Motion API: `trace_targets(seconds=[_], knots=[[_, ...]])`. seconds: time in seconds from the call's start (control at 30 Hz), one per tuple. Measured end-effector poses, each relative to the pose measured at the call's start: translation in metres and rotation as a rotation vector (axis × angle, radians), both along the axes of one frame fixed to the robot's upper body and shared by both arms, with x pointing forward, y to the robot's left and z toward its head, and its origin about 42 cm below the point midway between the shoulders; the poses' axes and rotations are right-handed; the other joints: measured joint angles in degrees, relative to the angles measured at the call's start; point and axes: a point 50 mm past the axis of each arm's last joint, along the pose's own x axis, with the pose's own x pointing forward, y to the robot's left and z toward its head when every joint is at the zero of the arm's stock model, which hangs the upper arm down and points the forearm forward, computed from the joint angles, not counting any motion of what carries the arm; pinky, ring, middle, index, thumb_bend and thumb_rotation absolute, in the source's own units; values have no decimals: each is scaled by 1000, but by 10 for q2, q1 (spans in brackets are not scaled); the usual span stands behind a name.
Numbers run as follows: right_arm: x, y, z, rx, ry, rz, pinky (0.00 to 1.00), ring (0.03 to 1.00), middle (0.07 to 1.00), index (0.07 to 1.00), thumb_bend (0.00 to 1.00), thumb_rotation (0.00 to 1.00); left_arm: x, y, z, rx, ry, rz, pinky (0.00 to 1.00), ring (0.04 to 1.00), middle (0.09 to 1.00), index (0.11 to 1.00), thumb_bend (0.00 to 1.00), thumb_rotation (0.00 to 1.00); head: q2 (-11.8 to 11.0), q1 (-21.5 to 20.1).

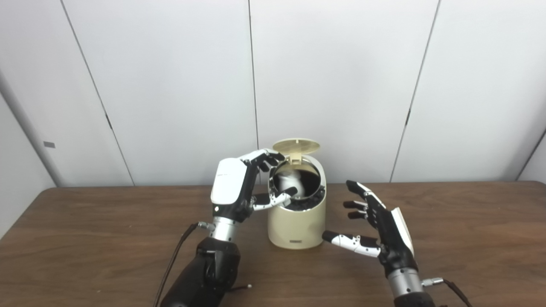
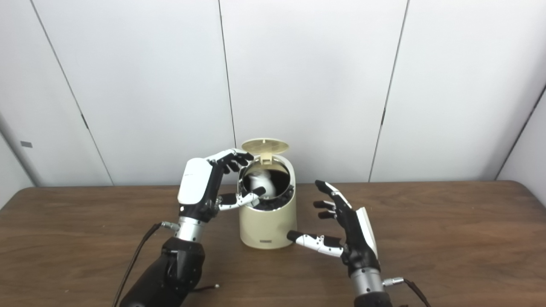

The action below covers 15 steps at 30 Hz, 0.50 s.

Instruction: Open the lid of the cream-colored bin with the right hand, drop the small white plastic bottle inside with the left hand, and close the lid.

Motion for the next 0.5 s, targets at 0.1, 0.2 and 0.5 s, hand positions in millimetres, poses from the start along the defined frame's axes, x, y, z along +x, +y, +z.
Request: trace_targets(seconds=[0.1,0.2,0.5], knots=[[0,0,0,0,0,0,648,732,867,832,859,252,0,0,0,1,2,1,468,528,593,635,882,187,0,0],[0,0,0,0,0,0,651,734,868,834,859,255,0,0,0,1,2,2,463,521,582,631,881,164,0,0],[0,0,0,1,1,1,653,733,868,836,857,251,-6,4,5,-81,31,-58,427,497,564,613,656,49,-1,4]])
